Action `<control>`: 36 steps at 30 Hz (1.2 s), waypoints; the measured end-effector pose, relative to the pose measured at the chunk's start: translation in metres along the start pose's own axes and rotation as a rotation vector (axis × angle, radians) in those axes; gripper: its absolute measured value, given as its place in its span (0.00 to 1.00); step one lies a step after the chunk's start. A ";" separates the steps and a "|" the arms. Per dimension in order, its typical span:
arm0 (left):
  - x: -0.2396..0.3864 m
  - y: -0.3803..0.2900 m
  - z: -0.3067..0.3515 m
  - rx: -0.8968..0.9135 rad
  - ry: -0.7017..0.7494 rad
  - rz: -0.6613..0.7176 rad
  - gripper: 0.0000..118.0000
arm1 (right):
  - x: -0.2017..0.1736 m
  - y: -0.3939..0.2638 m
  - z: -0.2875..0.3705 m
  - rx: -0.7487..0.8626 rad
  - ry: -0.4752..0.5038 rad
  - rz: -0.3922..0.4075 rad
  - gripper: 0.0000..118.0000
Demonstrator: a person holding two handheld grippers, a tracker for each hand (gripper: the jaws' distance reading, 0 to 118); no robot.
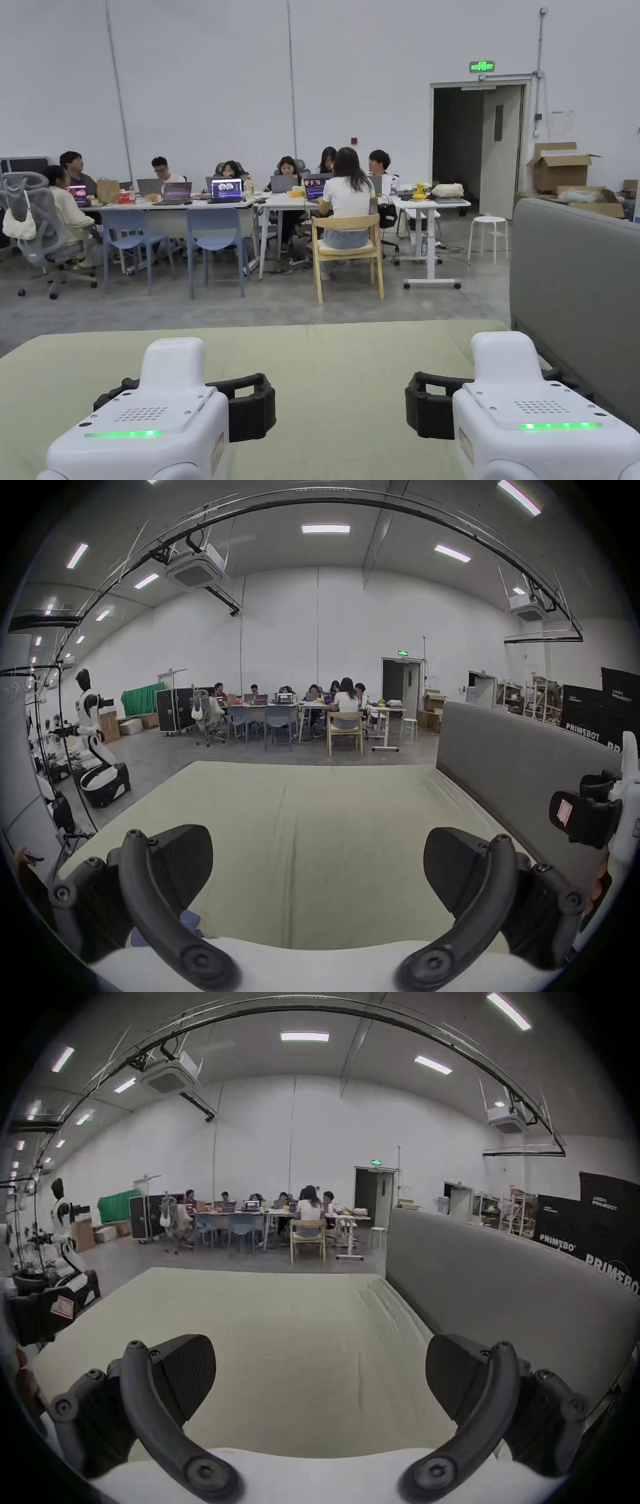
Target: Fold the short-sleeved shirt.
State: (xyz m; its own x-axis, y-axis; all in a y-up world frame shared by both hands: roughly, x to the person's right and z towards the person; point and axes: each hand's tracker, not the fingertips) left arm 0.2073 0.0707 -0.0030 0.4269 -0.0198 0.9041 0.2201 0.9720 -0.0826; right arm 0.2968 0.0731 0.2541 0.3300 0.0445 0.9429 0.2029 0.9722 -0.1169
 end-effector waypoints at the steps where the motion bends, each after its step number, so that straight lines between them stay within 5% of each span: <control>1: 0.001 0.001 0.000 0.008 0.002 -0.007 1.00 | -0.001 0.000 0.000 -0.003 0.005 -0.006 1.00; 36: 0.001 0.001 -0.002 0.000 -0.029 0.002 1.00 | -0.005 0.003 -0.008 -0.033 0.021 -0.048 1.00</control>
State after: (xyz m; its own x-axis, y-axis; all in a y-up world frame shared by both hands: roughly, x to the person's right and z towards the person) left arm 0.2099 0.0708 -0.0031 0.4014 -0.0111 0.9158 0.2189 0.9721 -0.0842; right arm 0.3029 0.0737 0.2462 0.3385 -0.0068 0.9409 0.2487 0.9651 -0.0825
